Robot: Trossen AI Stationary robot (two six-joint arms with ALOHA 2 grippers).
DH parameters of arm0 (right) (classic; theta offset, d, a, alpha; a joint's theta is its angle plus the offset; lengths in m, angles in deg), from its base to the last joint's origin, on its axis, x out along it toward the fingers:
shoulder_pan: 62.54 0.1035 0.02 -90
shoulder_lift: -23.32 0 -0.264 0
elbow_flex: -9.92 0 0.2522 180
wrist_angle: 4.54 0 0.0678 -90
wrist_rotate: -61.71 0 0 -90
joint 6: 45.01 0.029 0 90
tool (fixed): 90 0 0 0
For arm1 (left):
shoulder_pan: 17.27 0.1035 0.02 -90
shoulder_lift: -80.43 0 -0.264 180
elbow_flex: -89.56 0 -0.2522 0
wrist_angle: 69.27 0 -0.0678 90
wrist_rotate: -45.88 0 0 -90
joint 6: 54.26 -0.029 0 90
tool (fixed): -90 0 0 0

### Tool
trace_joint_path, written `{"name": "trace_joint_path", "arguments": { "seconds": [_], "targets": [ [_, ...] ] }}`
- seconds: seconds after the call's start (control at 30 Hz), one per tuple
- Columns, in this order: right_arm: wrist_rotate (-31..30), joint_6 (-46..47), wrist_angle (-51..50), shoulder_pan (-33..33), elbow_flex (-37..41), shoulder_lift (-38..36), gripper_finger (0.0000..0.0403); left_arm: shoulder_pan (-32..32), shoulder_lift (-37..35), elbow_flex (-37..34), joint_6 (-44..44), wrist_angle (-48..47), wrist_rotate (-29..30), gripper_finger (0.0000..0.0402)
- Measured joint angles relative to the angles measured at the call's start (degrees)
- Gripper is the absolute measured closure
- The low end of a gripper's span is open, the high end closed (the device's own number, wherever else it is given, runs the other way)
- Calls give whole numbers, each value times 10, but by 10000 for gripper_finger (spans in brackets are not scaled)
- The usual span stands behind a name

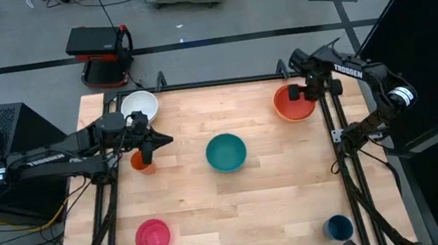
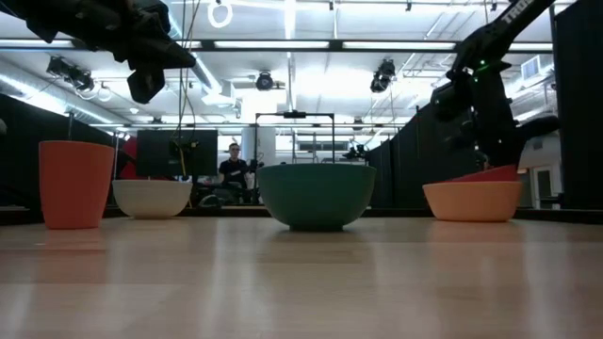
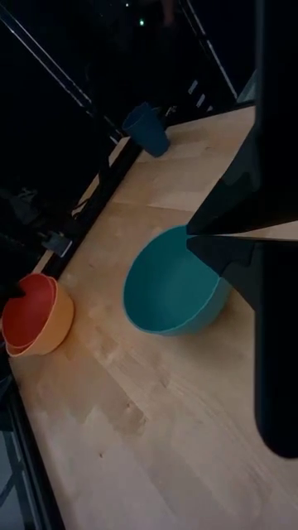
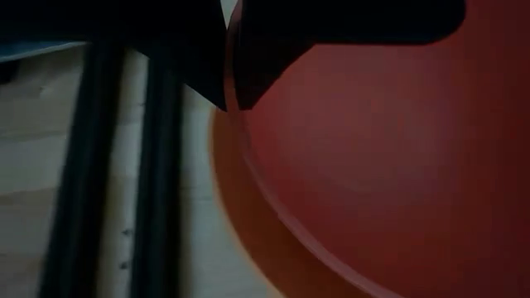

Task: Nest bowls inside each other
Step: Stack the orange bowl on top of the light orange bowl, then move the stacked bowls to the center of the table

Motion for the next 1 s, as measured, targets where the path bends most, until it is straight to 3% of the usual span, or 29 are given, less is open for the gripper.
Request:
{"name": "trace_joint_path", "arguments": {
  "seconds": [0.23,0.77,1.0],
  "targets": [
    [12,-17,35,11,1,-21,321,0,0,0,0,0,0,401],
    [120,-56,112,19,1,-153,135,0,0,0,-4,0,0,401],
    [186,-132,131,82,0,-189,153,0,0,0,-4,0,0,401]
  ]
}}
